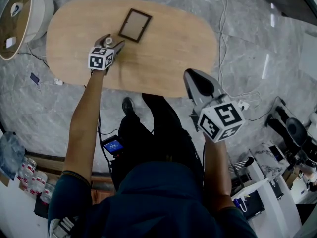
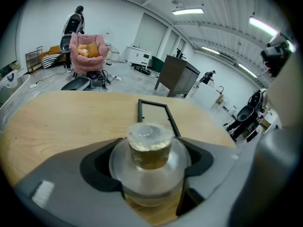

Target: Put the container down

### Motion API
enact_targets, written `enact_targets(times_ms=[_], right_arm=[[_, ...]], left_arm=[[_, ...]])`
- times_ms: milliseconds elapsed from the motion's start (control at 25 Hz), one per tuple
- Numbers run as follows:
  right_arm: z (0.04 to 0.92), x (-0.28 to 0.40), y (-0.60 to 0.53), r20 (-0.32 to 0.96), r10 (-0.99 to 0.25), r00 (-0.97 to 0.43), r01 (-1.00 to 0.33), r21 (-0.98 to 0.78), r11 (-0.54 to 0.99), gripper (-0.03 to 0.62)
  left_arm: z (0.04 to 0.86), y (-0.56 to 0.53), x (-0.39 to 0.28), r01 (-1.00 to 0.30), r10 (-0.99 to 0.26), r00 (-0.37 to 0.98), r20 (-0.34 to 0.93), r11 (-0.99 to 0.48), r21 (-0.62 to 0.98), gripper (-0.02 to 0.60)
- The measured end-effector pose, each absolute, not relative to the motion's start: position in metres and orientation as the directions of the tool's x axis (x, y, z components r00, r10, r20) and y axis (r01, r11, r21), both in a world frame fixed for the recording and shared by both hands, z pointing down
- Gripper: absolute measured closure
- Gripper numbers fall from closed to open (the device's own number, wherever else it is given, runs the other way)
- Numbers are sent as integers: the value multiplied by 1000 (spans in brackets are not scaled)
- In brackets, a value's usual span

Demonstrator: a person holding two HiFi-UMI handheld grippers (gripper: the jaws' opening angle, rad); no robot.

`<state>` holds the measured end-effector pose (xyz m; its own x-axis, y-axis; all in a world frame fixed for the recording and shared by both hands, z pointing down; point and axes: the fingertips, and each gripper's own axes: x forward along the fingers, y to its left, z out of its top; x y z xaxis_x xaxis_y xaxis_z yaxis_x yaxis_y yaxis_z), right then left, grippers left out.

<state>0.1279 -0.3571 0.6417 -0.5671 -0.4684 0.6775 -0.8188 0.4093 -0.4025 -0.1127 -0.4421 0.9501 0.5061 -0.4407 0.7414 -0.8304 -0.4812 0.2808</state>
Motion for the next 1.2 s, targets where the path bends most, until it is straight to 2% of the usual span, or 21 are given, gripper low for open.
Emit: enact_targets(times_ms=[520,760,960,1200], right_arm=[[642,126,-346,682,-454,-573,-814,-410,412,582],[634,115,-344,670,-464,-580,-810,-410,419,582],[628,108,-338,663,-469,-583,-808,-410,424,582],[610,101,-327,643,-488,-591,-802,-405,438,582]], left_arm=[[957,-433,-111,-842,-484,474,735,-493,219,242],[961,-424,-118,-838,-437,439,785,-515,182,241],[954,-415,-112,-814,-388,498,776,-519,263,192],[921,-410,-118,-813,-430,490,758,-538,220,201]])
